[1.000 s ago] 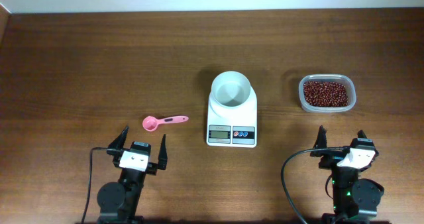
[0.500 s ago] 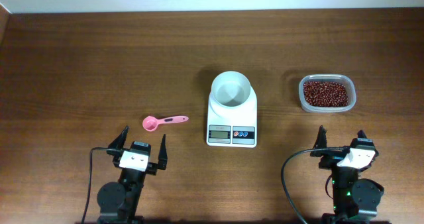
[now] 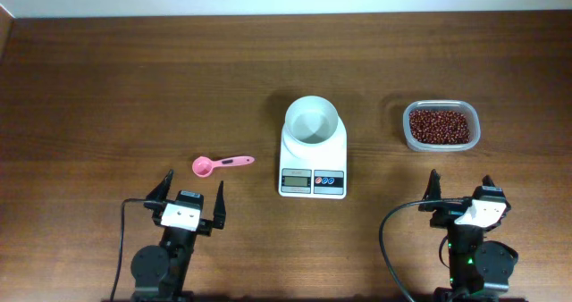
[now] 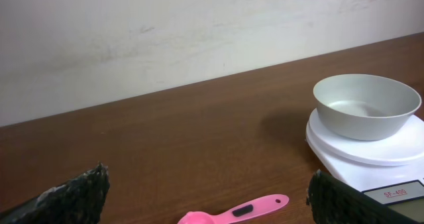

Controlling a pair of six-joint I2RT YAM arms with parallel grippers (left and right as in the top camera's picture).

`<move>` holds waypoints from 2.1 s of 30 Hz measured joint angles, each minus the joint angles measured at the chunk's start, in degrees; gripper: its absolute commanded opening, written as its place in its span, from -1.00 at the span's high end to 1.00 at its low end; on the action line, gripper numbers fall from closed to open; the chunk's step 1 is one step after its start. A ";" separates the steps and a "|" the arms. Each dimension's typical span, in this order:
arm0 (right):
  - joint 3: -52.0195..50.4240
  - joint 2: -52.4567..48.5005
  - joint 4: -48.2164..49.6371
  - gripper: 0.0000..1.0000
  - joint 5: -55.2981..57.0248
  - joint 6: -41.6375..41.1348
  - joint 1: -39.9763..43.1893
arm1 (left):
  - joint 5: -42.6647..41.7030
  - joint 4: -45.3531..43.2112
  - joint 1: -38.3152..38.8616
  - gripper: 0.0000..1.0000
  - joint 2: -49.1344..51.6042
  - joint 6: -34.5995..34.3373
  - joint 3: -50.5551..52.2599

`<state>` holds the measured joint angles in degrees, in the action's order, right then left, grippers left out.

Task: Scoop and weigh 50g on scale

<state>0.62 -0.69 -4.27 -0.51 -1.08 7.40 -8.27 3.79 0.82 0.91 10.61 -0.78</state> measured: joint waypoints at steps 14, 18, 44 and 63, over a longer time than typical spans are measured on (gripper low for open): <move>0.00 0.00 0.00 -0.98 0.00 0.02 0.02 | 5.68 -12.81 0.00 -0.98 -0.02 1.51 0.17; 0.00 0.00 0.00 -0.98 0.00 0.02 0.02 | 5.79 -21.29 0.00 -0.98 0.00 1.79 0.22; 0.00 0.00 0.00 -0.98 0.00 0.00 0.02 | 7.98 -23.69 0.00 -0.98 0.00 1.51 -0.70; 0.00 0.00 0.00 -0.98 -0.02 0.02 0.02 | 8.44 35.23 -0.04 -0.98 54.16 -10.45 -62.69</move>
<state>0.62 -0.69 -4.27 -0.54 -1.06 7.42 0.16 39.03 0.78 55.07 0.16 -63.46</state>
